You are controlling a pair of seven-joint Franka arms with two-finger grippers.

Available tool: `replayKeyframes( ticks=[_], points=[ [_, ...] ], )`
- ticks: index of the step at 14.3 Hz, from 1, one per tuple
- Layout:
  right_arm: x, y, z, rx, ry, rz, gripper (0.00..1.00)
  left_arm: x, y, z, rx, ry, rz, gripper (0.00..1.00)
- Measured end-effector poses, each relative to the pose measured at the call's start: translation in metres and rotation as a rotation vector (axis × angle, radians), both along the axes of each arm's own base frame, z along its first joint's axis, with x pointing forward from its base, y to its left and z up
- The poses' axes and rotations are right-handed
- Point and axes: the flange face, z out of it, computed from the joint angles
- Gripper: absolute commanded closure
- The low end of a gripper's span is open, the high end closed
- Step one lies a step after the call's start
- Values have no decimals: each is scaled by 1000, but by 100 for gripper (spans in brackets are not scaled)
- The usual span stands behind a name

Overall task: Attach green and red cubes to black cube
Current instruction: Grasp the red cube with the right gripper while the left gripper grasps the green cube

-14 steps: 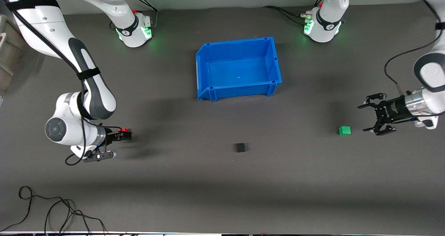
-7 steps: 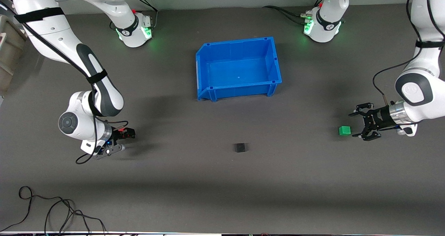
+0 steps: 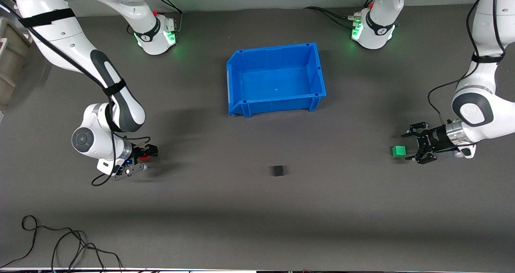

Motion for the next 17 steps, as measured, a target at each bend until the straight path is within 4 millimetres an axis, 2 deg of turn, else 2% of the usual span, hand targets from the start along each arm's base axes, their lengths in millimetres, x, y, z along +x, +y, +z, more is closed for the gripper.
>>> replayKeyframes(
  ticks=[1,3,4,6,7,8,14,17],
  points=[
    [0,0,0,0,-1,0,38,0,0,-5,6,2,4,0],
    [0,0,0,0,0,0,42,-2,0,-15,12,6,3,0],
    [0,-1,0,0,0,-1,42,-2,0,-18,12,7,1,5],
    [-1,-6,-1,-1,2,-9,42,-3,-1,-21,11,7,-4,60],
    [-2,-8,-2,-2,4,-13,42,-2,-1,-20,11,6,-4,75],
    [-3,-10,-3,-2,7,-15,42,-2,-1,-20,12,5,-3,79],
    [-4,-11,-4,-3,8,-16,45,2,0,-16,14,-7,1,79],
    [-4,-11,-3,-3,5,-17,45,22,-2,4,7,-20,51,78]
  ],
)
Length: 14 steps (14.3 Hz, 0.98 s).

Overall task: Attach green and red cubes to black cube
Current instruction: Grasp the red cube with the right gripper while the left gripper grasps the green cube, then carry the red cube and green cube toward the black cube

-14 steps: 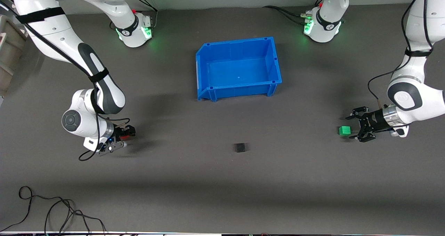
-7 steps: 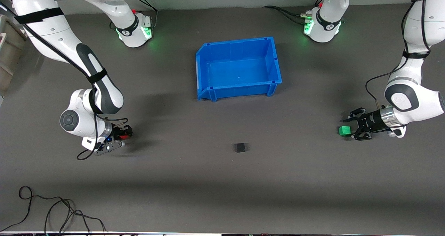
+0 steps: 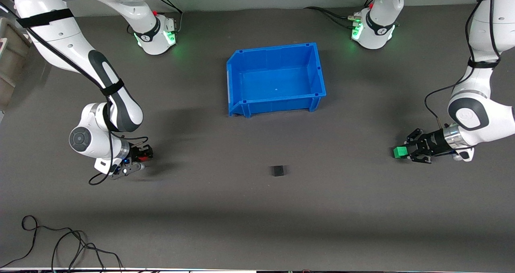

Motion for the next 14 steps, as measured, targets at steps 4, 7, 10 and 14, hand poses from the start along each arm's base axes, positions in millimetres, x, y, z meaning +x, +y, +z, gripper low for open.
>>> replayKeyframes(
  ticks=[4,7,10,14],
  points=[
    [1,-1,1,0,-7,-1,54,43,-50,43,-41,-11,-12,79],
    [1,-1,1,0,-8,-2,77,56,-120,54,-47,-10,-67,79],
    [1,-1,1,0,-10,-3,100,62,-205,64,-54,-18,-43,79],
    [4,-2,3,22,-30,-54,100,58,-309,59,-24,0,74,79]
  ],
)
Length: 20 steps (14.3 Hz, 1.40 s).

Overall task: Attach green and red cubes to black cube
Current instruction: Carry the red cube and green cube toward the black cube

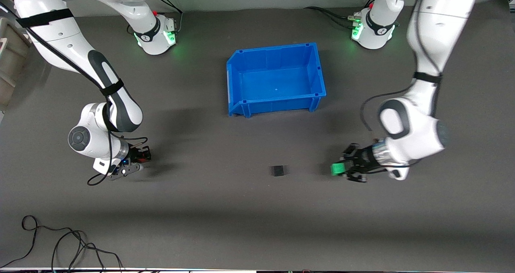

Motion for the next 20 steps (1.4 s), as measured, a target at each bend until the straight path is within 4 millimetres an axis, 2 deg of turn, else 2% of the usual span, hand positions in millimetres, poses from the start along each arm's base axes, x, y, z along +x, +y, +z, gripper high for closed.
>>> replayKeyframes(
  ticks=[2,4,6,7,8,11,13,15,20],
  points=[
    [1,1,1,47,2,-110,100,-1,-42,-14,9,5,47,79],
    [4,3,4,83,4,-239,100,-7,-76,-33,22,3,50,79],
    [7,11,7,105,19,-409,100,-14,-100,-50,36,-4,41,79],
    [9,23,10,108,29,-499,100,-17,-108,-57,41,-7,42,79],
    [12,42,14,109,37,-588,100,-18,-116,-62,42,-3,47,79],
    [16,122,31,116,53,-811,100,-19,-132,-70,38,2,44,79],
    [19,162,40,126,66,-963,100,-19,-138,-69,35,-3,39,80],
    [24,191,39,132,86,-1106,100,-21,-144,-68,34,-6,29,82],
    [36,258,23,101,121,-1375,100,-35,-169,-69,42,-10,-22,82]
  ],
)
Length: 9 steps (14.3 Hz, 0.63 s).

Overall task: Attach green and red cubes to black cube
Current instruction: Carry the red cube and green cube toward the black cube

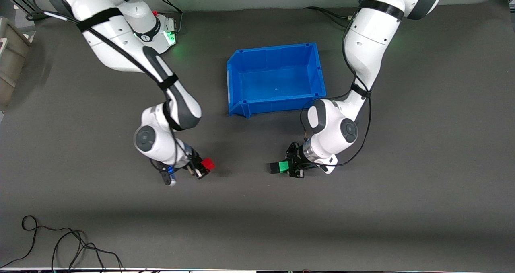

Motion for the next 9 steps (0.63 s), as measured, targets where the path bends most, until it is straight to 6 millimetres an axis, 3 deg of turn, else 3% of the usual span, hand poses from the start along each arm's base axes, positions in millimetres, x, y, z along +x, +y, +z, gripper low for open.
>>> replayKeyframes(
  ticks=[4,5,6,7,8,9],
  points=[
    [21,28,8,-13,82,-151,100,-10,-18,0,1,-2,-31,80],
    [22,37,8,-11,91,-187,100,-12,-20,0,2,-3,-35,75],
    [22,47,6,-12,95,-213,100,-13,-21,1,2,-3,-37,63],
    [19,59,5,-17,95,-226,100,-14,-23,0,2,-3,-40,22],
    [14,72,2,-27,96,-236,100,-14,-24,1,3,-4,-44,0],
    [8,84,-1,-39,99,-247,100,-14,-25,1,4,-6,-47,0]
  ],
)
